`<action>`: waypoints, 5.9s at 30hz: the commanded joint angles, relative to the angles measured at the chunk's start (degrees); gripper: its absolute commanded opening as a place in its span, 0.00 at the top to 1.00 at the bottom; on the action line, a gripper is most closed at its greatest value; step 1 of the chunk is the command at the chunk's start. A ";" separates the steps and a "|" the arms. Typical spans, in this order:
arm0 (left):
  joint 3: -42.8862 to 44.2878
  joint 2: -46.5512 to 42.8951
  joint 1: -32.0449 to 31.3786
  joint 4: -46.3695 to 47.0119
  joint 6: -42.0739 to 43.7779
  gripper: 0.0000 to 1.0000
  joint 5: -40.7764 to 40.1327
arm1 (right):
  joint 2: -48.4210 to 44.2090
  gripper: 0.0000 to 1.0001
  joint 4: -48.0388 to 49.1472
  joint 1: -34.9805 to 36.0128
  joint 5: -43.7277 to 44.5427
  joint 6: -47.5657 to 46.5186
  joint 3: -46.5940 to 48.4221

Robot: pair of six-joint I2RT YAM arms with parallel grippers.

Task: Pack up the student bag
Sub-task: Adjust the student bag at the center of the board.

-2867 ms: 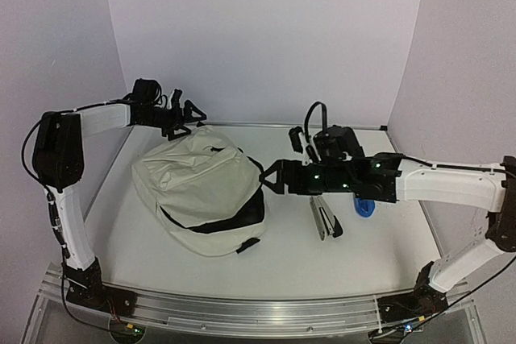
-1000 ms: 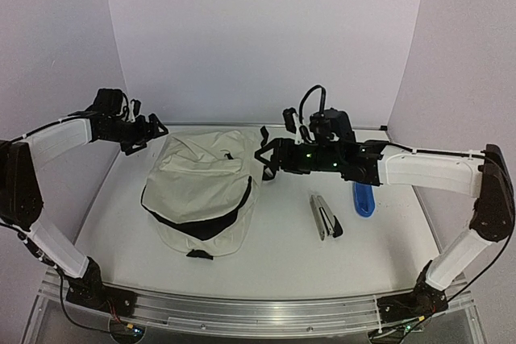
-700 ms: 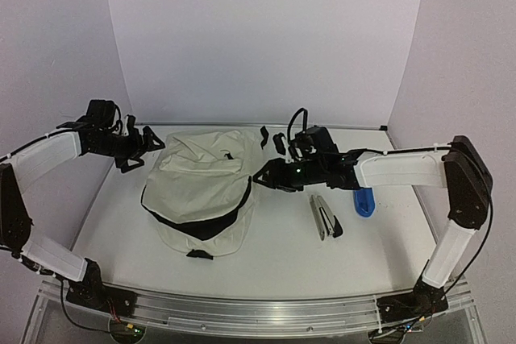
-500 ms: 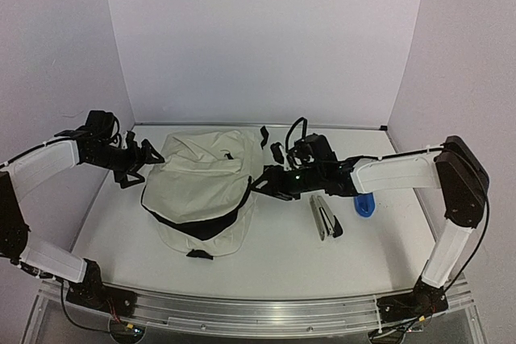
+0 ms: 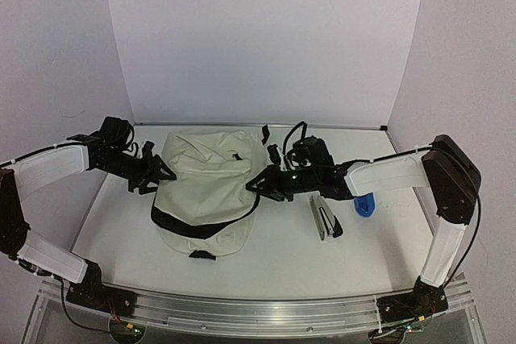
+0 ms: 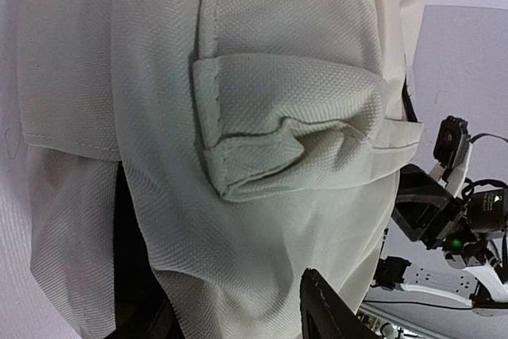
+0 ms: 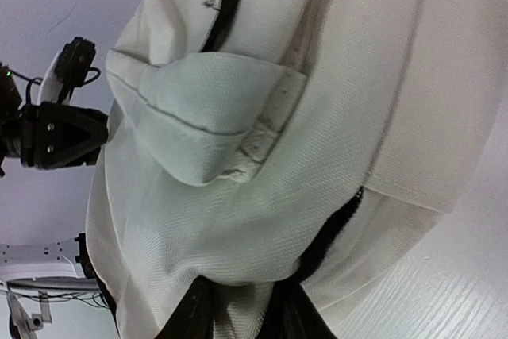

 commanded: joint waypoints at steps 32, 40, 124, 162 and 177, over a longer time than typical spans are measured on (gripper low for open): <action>7.74 8.59 -5.83 11.22 -2.50 0.03 -7.02 | -9.12 0.37 -14.26 -18.42 8.25 -14.78 7.63; 7.39 15.05 -5.90 17.52 -4.67 0.04 -2.34 | -8.55 0.37 -14.50 -18.29 9.72 -13.06 1.87; 13.31 -3.50 -35.69 5.20 15.62 1.00 -51.86 | -1.57 0.24 -12.68 5.93 26.43 -22.26 13.84; 12.86 2.52 -32.29 8.99 21.88 1.00 -31.99 | -9.12 1.00 -12.50 10.21 40.81 -13.64 -6.22; 13.90 5.42 -31.99 11.97 19.83 1.00 -22.16 | -12.80 0.43 -10.76 10.10 32.04 -0.46 1.80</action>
